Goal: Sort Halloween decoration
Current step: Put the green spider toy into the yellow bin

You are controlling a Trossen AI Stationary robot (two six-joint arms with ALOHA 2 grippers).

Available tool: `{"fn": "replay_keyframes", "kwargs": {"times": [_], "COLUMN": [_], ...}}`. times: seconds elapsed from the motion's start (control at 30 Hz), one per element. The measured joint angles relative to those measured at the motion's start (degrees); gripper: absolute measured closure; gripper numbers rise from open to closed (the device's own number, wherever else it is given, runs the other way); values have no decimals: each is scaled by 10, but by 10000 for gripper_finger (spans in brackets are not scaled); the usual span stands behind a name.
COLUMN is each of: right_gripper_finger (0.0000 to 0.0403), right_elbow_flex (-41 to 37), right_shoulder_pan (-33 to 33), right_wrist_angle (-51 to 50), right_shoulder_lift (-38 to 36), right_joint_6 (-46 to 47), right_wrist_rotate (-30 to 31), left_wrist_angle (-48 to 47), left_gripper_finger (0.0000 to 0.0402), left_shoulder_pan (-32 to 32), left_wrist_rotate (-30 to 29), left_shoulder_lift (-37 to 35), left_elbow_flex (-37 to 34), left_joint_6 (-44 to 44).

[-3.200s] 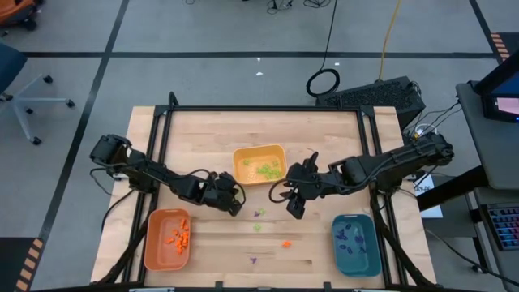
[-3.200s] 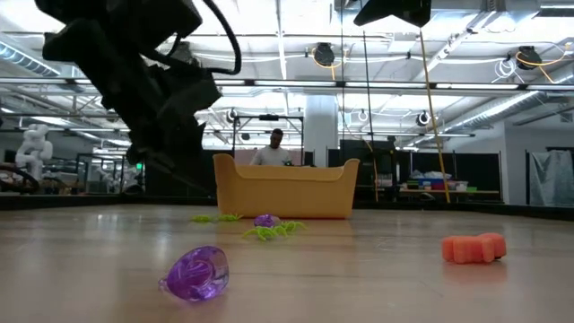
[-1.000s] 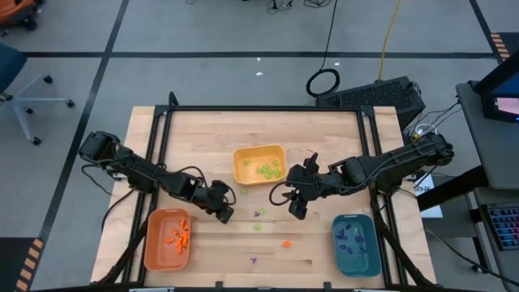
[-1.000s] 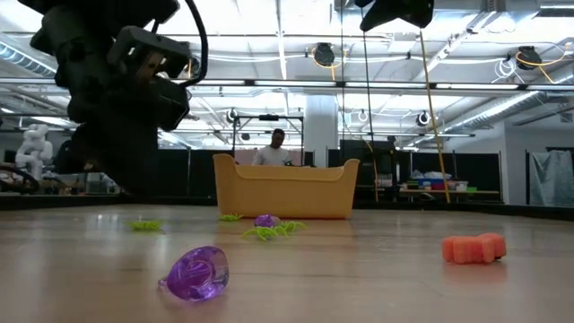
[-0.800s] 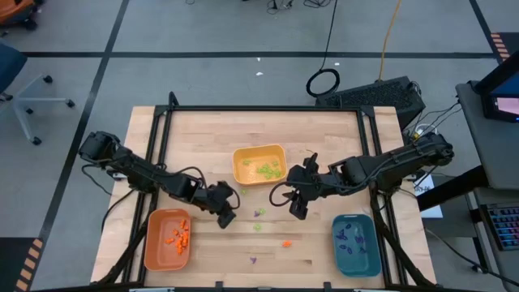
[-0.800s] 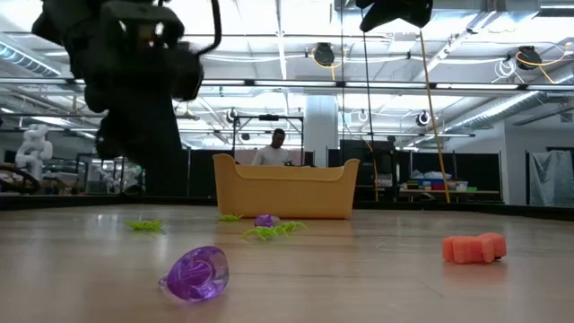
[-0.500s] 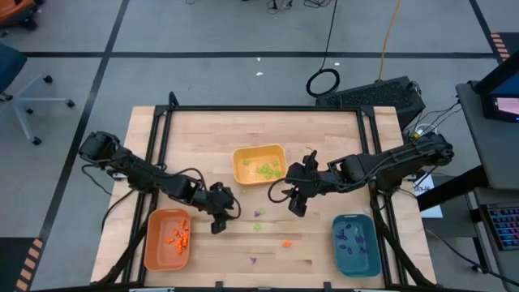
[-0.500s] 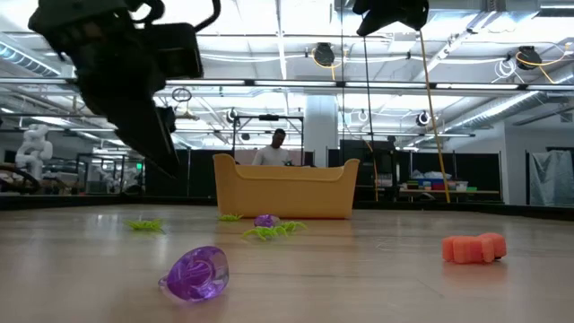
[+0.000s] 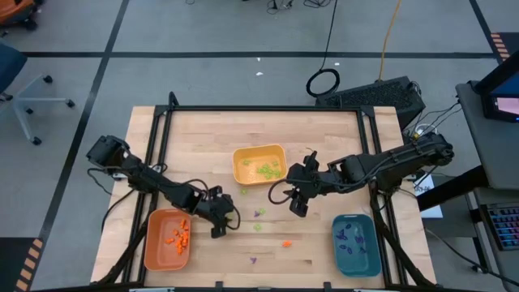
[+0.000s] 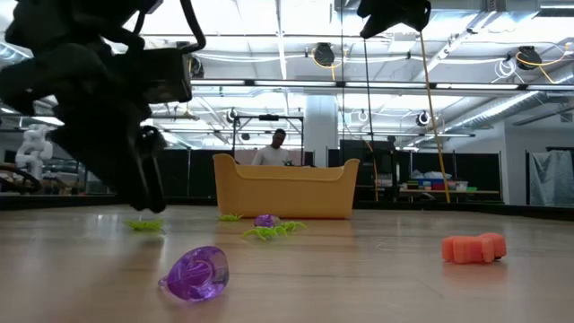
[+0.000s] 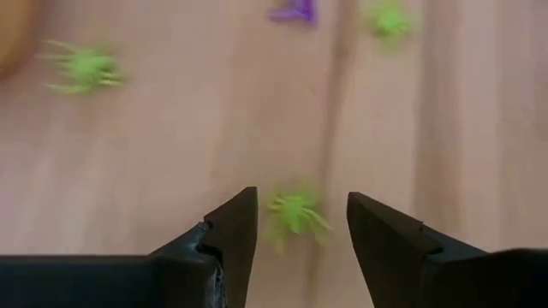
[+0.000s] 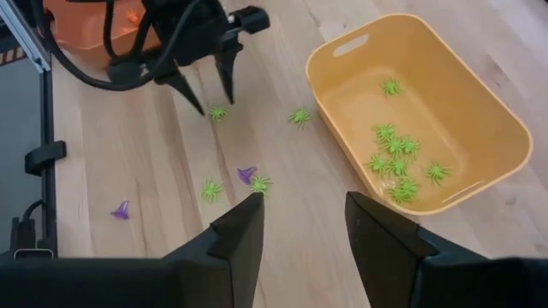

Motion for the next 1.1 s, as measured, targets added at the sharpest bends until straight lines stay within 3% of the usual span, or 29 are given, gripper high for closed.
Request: {"fn": "replay_keyframes", "kwargs": {"times": [0.13, 0.4, 0.63, 0.8, 1.1], "right_gripper_finger": [252, 252, 252, 252, 252], "right_elbow_flex": [0, 0, 0, 0, 0], "right_shoulder_pan": [2, 3, 3, 3, 2], "right_wrist_angle": [-2, -3, -4, -6, -7], "right_shoulder_lift": [0, 0, 0, 0, 0], "right_joint_6": [-1, -6, -7, -6, -8], "right_wrist_rotate": [-1, -15, -15, -15, -14], "left_wrist_angle": [-1, 4, 23, 16, 15], "left_gripper_finger": [202, 146, 138, 168, 282], "left_shoulder_pan": [-6, -8, -8, -8, -6], "left_wrist_rotate": [-54, -15, -9, -9, -16], "left_shoulder_lift": [0, 13, 37, 41, 43], "left_elbow_flex": [0, 0, 1, 2, 1], "left_joint_6": [-16, -16, -29, -24, 0]}}
